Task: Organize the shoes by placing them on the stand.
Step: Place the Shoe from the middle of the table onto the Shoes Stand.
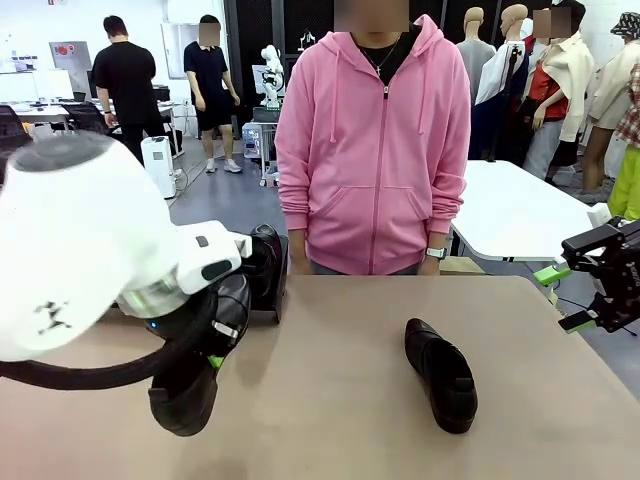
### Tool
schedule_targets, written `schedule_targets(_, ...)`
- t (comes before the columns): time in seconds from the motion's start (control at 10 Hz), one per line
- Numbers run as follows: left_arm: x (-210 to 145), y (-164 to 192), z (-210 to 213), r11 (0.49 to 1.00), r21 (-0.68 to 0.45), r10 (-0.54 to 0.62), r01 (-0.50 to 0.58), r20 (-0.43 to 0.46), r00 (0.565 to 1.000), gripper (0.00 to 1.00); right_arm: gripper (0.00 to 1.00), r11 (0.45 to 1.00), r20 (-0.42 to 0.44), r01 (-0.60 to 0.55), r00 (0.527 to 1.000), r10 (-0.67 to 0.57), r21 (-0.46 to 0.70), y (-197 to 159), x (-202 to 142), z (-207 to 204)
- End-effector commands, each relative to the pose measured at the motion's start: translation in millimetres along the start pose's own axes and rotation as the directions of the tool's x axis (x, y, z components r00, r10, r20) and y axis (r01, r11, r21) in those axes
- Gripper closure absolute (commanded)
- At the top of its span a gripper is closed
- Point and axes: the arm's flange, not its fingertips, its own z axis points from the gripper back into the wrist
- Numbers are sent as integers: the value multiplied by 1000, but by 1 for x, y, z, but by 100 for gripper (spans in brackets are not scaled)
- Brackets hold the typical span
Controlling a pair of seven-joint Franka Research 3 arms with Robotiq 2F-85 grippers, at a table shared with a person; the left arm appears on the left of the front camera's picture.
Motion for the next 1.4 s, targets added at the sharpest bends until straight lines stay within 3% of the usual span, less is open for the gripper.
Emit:
schedule_targets(0.0,9,2,-31,999,18,33,-32,-37,999,100,0,1000,-4,-27,1000,27,6,0,1,3)
schedule_targets(0.4,3,6,-34,1000,17,20,-19,-62,998,100,0,1000,-4,-27,1000,27,6,0,1,3)
schedule_targets(0.5,28,43,-30,986,-13,167,-168,-43,985,100,0,1000,-4,-27,1000,27,6,0,1,3)
schedule_targets(0.6,41,89,-23,977,-33,208,-209,-37,977,100,0,1000,-4,-27,1000,27,6,0,1,3)
schedule_targets(0.7,45,125,-18,988,-20,152,-154,-99,983,100,0,1000,-4,-27,1000,27,6,0,1,3)
schedule_targets(0.8,51,160,-10,988,35,155,-153,-60,986,100,0,1000,-4,-27,1000,27,6,0,1,3)
schedule_targets(0.9,60,193,-5,996,49,73,-71,-25,997,100,0,1000,-4,-27,1000,27,6,0,1,3)
schedule_targets(1.0,70,228,-10,991,118,57,-56,-9,998,100,0,1000,-4,-27,1000,27,6,0,1,3)
schedule_targets(1.1,72,246,-16,986,159,56,-52,-24,998,100,0,1000,-4,-27,1000,27,6,0,1,3)
schedule_targets(1.3,59,245,-6,990,116,87,-82,-37,996,100,0,1000,-4,-27,1000,27,6,0,1,3)
